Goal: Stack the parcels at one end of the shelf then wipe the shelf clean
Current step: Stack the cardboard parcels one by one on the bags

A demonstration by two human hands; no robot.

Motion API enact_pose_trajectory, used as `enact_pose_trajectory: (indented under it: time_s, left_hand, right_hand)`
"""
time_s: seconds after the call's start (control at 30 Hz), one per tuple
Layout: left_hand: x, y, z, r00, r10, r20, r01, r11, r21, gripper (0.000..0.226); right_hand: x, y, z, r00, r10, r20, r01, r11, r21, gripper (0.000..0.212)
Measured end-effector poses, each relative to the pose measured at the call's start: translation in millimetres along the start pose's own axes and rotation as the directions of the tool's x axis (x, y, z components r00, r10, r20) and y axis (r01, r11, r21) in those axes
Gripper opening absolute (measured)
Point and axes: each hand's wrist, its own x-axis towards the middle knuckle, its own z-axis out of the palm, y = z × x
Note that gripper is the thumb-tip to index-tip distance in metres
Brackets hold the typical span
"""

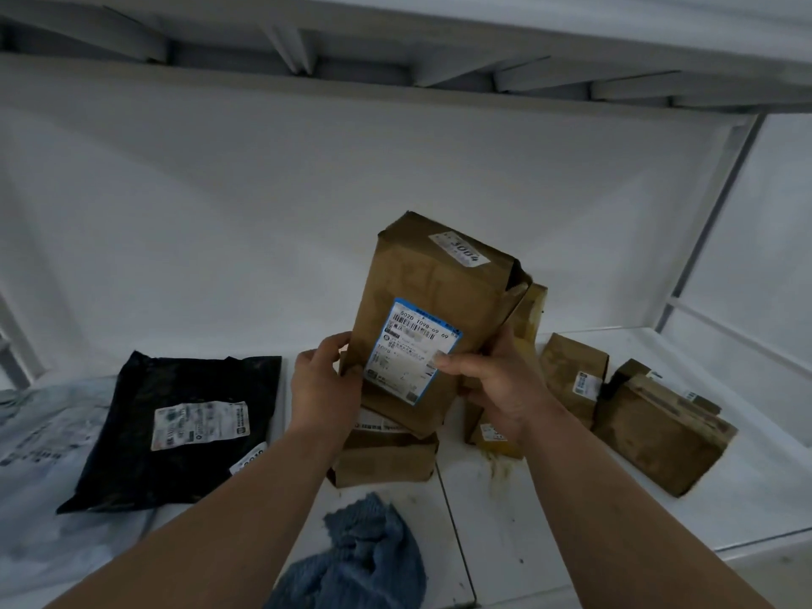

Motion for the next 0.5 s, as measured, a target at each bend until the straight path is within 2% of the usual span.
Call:
enact_pose_trajectory:
  time_s: [0.1, 0.2, 0.27, 0.3, 0.37, 0.4, 0.43, 0.5]
  left_hand:
    - [1.1, 7.1, 1.2, 0.998, -0.023, -0.051, 0.024, 1.0, 0.008, 0.056]
    - [2.4, 12.2, 1.7, 0.983, -0.172, -0.067, 0.166, 0.982, -0.095, 0.087]
    - [4.3, 11.5, 1.1, 0.944, -0.318, 0.082, 0.328, 0.898, -0.294, 0.094]
    - [4.2, 11.0, 0.5, 0.909, -0.362, 0.207, 0.416, 0.818, -0.398, 0.089]
    - [3.6, 7.4, -0.2, 0.812, -0.344, 0.471, 0.569, 0.647, -0.508, 0.068]
    - [4.2, 4.5, -0.3, 0.775, -0.309, 0.551, 0.61, 0.593, -0.525, 0.061]
    - [4.6, 2.3, -0.4, 0.759, -0.281, 0.587, 0.628, 0.553, -0.547, 0.06]
    - [7.8, -3.4, -0.7, 0.774, -0.247, 0.582, 0.617, 0.5, -0.608, 0.063]
  right_hand:
    - [1.4, -0.2, 0.5, 0.998, -0.003, -0.06, 0.012, 0.99, 0.144, 0.071]
    - [4.5, 2.3, -1.0, 0.995, 0.062, -0.074, -0.033, 0.94, 0.34, 0.062]
    - [7.0, 3.0, 0.9, 0.991, 0.115, -0.063, -0.074, 0.89, 0.45, 0.06]
    - [8.0, 3.1, 2.7, 0.989, 0.133, -0.059, -0.087, 0.867, 0.49, 0.057]
    - [8.8, 3.5, 8.3, 0.986, 0.161, -0.052, -0.11, 0.84, 0.532, 0.049]
    - [8.8, 4.7, 11.2, 0.984, 0.174, -0.044, -0.123, 0.834, 0.537, 0.046]
    - [9.2, 7.1, 13.6, 0.983, 0.181, -0.031, -0.136, 0.832, 0.538, 0.045]
    - [10.3, 11.9, 16.2, 0.979, 0.204, -0.006, -0.168, 0.824, 0.541, 0.044]
